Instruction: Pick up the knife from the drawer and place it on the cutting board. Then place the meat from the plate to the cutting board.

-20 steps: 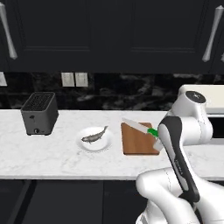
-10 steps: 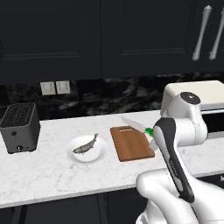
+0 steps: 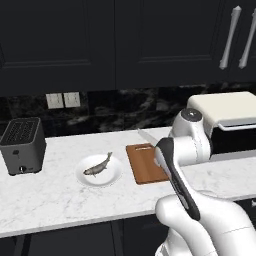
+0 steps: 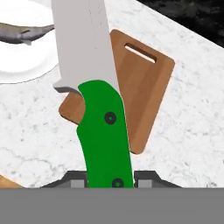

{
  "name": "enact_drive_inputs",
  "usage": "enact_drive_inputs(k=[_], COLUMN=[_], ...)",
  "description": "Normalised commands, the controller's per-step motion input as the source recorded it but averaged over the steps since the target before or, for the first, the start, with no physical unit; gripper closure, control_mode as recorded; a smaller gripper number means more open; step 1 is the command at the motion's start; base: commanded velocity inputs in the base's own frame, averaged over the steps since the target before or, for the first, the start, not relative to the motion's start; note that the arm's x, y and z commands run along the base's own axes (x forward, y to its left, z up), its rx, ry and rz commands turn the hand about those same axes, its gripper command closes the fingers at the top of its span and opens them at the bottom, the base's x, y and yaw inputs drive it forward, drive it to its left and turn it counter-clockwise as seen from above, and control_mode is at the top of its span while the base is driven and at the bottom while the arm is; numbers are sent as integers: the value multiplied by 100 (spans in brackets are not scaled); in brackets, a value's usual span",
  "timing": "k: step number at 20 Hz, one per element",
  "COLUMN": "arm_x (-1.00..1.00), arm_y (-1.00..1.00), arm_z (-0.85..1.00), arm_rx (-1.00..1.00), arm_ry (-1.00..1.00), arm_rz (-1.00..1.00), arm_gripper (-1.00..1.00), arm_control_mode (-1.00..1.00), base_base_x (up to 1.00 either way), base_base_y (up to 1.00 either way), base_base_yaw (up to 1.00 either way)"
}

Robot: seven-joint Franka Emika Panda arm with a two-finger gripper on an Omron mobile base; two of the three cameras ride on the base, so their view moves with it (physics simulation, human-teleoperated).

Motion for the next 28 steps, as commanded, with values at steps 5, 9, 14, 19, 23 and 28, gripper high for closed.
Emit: enact_drive_inputs(k=[5,9,14,19,23,28], arm_x=[67,55,60,41,14,8], arm_y=[-10,-1,-4,-15,-6,0], arm_z=[-39,-15,-33,-43,-54,-58], arm_rx=[3,11,5,4,0,0], arm_ry=[10,3,11,7,-2,-2], arm_rz=[-38,-21,-3,0,0,-6], arm_gripper=[100,100,100,100,100,100], arm_control_mode=[-100,-100,-100,-100,-100,-100], base_base_x=[0,0,0,0,0,0], base_base_y=[0,0,0,0,0,0], base_base_yaw=[0,0,0,0,0,0])
